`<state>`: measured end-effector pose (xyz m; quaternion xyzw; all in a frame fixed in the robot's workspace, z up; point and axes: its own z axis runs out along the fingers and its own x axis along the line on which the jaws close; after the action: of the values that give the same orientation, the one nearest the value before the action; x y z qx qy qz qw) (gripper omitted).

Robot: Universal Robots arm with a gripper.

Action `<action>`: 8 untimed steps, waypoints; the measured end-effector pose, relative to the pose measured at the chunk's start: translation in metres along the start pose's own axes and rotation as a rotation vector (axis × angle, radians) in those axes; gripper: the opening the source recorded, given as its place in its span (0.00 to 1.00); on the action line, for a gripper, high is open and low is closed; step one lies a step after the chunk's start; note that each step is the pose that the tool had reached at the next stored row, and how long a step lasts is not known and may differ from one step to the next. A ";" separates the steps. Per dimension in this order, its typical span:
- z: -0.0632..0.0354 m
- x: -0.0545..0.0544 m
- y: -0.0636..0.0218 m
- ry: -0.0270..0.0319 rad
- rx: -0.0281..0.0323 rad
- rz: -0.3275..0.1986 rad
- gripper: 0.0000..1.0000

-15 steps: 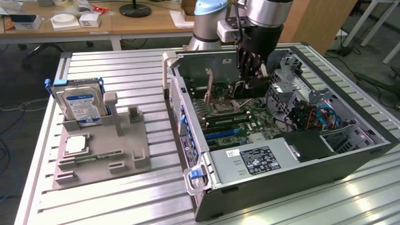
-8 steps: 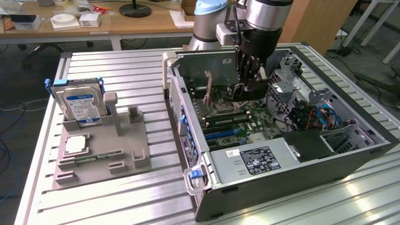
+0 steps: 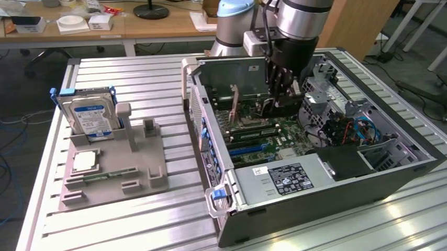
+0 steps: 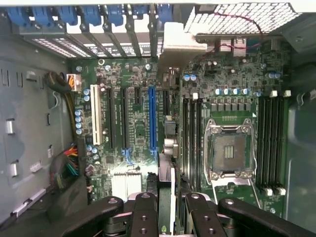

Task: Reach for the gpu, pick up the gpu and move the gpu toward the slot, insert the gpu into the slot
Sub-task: 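Insert the gpu into the slot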

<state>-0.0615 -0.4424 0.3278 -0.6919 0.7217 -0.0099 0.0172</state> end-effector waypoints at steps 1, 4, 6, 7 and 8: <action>0.0005 0.000 0.0018 0.0001 -0.0001 0.000 0.26; 0.0021 0.001 0.0074 0.0003 -0.0001 0.000 0.26; 0.0029 0.003 0.0086 0.0005 -0.0002 0.000 0.26; 0.0033 0.005 0.0086 0.0004 -0.0002 0.000 0.26; 0.0037 0.007 0.0086 0.0005 -0.0003 0.000 0.26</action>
<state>-0.0702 -0.4486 0.3237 -0.6920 0.7216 -0.0100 0.0170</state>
